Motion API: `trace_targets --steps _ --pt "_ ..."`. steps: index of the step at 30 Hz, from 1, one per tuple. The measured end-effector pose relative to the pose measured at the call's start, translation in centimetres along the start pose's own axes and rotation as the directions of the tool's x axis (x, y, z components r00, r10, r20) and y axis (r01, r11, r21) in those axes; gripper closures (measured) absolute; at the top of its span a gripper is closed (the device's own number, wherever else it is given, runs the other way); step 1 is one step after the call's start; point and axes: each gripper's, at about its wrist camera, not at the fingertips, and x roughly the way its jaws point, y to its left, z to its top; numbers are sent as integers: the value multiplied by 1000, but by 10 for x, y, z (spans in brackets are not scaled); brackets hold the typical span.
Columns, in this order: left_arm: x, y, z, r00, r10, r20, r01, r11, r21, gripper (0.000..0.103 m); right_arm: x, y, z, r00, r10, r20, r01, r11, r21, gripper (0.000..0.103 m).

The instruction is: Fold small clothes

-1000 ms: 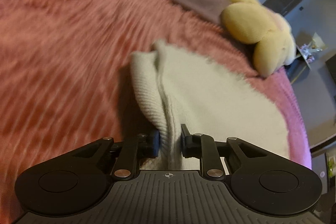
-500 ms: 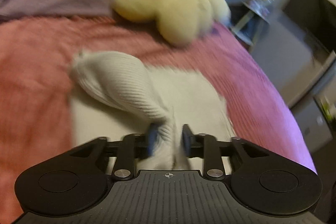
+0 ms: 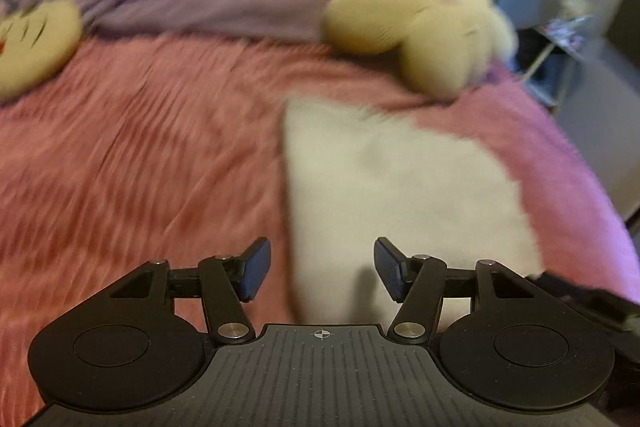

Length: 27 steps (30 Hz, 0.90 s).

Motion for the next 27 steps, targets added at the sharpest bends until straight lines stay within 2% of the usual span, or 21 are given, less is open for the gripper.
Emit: trace_targets --steps 3,4,5,6,8,11,12,14,16,19,21,23,27 --pt "26 -4 -5 995 -51 -86 50 999 -19 41 6 14 5 1000 23 -5 -23 999 -24 69" --pt "36 -11 -7 991 -61 -116 61 998 -4 38 8 19 5 1000 26 -13 -27 999 -34 69" --pt "40 -17 -10 990 -40 -133 44 999 23 36 11 23 6 999 28 -22 -29 999 -45 69" --pt "43 -21 -13 990 -27 -136 34 998 49 31 13 26 7 999 30 -31 -31 998 -53 68" --pt "45 -21 -14 989 -39 -140 47 997 56 30 16 29 11 999 28 -39 -31 997 -68 66" --pt "38 -4 -18 985 -69 -157 72 997 14 26 18 25 24 999 41 -27 -42 998 -49 54" --pt "31 3 -22 986 -70 -152 70 998 -1 26 21 22 30 998 57 -26 -57 998 -25 48" --pt "19 9 -26 989 -69 -129 68 998 -14 26 34 16 41 991 127 -51 -125 991 45 44" --pt "5 10 -31 994 -38 -98 39 999 14 24 56 13 49 977 195 -91 -184 976 113 44" --pt "-9 9 -37 997 22 -70 -17 998 65 20 88 12 54 955 252 -154 -221 956 195 45" --pt "-10 11 -40 995 76 -66 -69 993 98 20 102 11 54 942 289 -171 -242 937 251 45" --pt "-7 16 -42 989 127 -72 -119 987 108 20 110 11 52 938 308 -162 -256 925 280 45" --pt "-6 29 -41 991 106 -87 -103 994 36 20 113 18 50 930 333 -156 -288 924 252 66"
